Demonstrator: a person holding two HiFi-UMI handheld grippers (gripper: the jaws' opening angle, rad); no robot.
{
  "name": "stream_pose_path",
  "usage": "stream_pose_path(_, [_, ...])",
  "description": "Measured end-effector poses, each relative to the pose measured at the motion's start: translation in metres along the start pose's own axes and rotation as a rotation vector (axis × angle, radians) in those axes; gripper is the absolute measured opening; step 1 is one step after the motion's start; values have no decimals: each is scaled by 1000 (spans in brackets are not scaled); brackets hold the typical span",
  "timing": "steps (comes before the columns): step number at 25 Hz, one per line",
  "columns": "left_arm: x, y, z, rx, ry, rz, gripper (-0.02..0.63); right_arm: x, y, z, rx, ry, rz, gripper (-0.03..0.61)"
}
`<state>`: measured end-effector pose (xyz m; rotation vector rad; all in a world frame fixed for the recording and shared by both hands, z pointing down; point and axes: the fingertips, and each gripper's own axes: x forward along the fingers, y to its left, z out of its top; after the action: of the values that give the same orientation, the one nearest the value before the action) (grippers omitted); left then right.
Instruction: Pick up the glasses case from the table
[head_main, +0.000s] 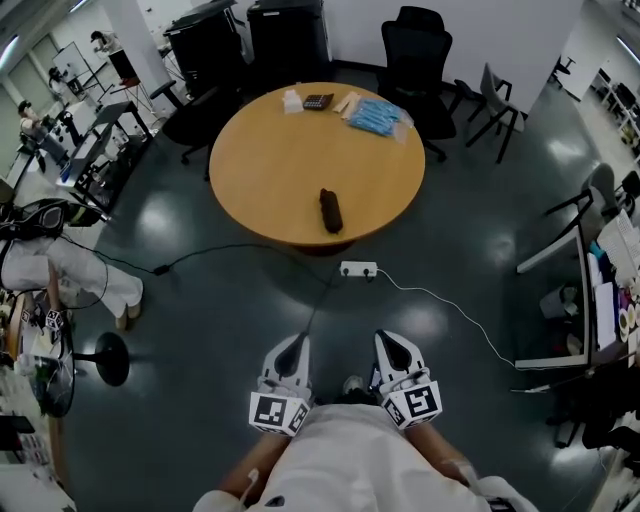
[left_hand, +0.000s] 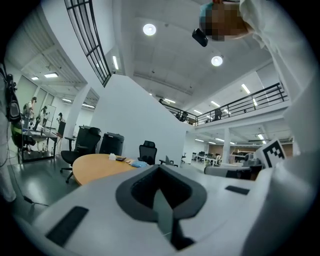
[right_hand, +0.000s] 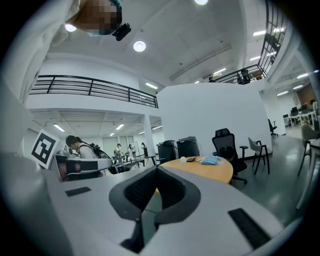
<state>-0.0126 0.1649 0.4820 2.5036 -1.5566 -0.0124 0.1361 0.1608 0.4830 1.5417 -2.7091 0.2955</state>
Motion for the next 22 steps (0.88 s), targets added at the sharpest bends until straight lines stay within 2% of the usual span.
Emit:
stream_pose_path(5, [15,0,-2,-1,-7,61,5,17,-27,-5,12,22,8,15])
stream_pose_path(11, [43,27,3,35,10,76,5,67,-61,-13,41,70,-42,15])
stream_pose_path(16, [111,67,0,13,1,15,5,142,-97,-2,21,53,-98,15])
stream_pose_path(22, [177,111,31,9,-16,-74,5,229,-118,-1,5,106,-122,15])
